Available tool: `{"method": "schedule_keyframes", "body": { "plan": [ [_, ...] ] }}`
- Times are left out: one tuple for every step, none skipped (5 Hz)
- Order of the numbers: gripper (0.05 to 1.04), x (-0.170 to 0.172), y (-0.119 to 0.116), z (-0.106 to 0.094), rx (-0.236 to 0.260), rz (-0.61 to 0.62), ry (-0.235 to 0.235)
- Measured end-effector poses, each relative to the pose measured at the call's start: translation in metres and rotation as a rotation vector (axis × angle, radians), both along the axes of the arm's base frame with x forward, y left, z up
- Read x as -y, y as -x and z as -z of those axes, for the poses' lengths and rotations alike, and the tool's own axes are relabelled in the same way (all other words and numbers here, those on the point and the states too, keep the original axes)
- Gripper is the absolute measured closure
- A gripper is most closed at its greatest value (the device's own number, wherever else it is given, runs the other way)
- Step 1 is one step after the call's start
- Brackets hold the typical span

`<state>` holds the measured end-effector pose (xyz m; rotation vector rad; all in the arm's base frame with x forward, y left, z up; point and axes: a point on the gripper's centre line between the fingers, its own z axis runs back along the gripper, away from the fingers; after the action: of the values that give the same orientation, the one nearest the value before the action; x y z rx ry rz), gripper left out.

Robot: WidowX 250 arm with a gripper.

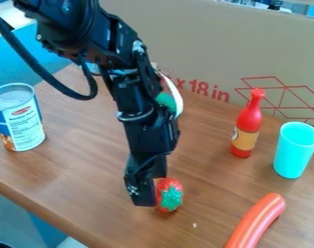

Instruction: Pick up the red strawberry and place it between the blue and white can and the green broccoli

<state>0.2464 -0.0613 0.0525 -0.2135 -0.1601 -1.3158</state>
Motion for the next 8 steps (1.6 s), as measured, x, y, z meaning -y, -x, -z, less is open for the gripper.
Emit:
{"method": "schedule_keyframes", "body": {
  "plan": [
    [0.082,0.0,0.0,0.012,-0.033,-0.016,-0.028],
    [0.082,-0.003,-0.005,0.022,-0.054,-0.042,-0.054],
    [0.082,-0.003,-0.011,0.025,-0.053,-0.066,-0.049],
    [0.083,0.002,-0.013,0.024,-0.055,-0.071,-0.036],
    [0.082,0.012,-0.01,0.024,-0.059,-0.054,-0.016],
    [0.082,0.018,-0.009,0.024,-0.058,-0.036,-0.011],
    [0.122,0.019,-0.01,0.025,-0.058,-0.041,-0.014],
    [0.271,0.019,-0.012,0.025,-0.054,-0.065,-0.014]
  ]
}}
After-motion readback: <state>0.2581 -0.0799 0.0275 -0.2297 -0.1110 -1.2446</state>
